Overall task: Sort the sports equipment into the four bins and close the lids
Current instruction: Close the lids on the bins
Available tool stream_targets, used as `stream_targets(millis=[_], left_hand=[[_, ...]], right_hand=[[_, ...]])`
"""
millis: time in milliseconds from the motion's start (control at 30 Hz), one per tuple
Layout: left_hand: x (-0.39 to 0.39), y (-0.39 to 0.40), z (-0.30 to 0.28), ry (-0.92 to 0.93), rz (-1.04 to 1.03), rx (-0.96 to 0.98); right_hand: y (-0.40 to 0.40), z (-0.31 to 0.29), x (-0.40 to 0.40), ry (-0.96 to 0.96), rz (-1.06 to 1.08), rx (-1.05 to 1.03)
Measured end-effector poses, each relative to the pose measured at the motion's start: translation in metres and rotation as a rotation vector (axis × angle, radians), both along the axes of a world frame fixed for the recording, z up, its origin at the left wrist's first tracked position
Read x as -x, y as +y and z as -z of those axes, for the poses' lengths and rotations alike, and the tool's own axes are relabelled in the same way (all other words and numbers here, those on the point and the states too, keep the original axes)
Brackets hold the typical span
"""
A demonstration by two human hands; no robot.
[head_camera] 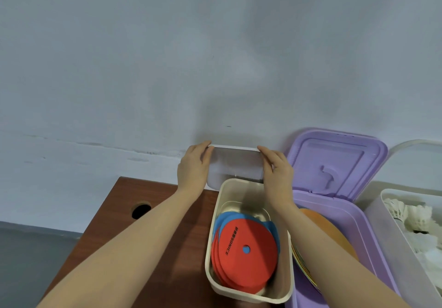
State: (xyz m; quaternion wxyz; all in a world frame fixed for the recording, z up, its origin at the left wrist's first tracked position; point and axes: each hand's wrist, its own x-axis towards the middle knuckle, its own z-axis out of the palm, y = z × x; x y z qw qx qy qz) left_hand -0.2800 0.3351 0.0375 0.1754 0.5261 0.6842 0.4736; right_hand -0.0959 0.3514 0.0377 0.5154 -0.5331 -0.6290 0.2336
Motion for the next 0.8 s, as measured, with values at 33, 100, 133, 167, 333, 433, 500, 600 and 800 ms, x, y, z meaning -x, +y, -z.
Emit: stream_targets(millis=[33,100,133,167,333,433,500,600,800], left_hand=[[0.0,-0.001,-0.003,0.014,-0.018,-0.012],[0.001,-0.005,-0.01,0.05,-0.051,-0.029],[0.002,-0.008,-0.012,0.067,-0.064,-0.039],[0.003,-0.012,-0.016,0.079,-0.075,-0.055],[0.005,-0.036,-0.041,0.065,-0.104,-0.21],[0.003,-0.054,-0.056,0.039,-0.078,-0.292],[0.001,-0.068,-0.063,-0.002,-0.049,-0.328],[-0.004,-0.092,-0.062,-0.047,0.032,-0.367],[-0.011,-0.138,-0.032,0.095,0.162,-0.355]], right_hand=[[0.001,-0.003,0.001,0.008,-0.001,-0.013],[0.002,-0.007,0.004,0.021,0.001,-0.043],[0.0,-0.01,0.006,0.024,0.002,-0.059],[-0.002,-0.013,0.007,0.027,-0.001,-0.078],[-0.025,-0.041,0.007,0.023,-0.044,-0.203],[-0.045,-0.059,0.003,0.003,-0.061,-0.266],[-0.059,-0.067,-0.003,-0.033,-0.072,-0.301],[-0.085,-0.066,-0.016,-0.084,-0.107,-0.324],[-0.137,-0.043,-0.049,-0.173,-0.144,-0.249]])
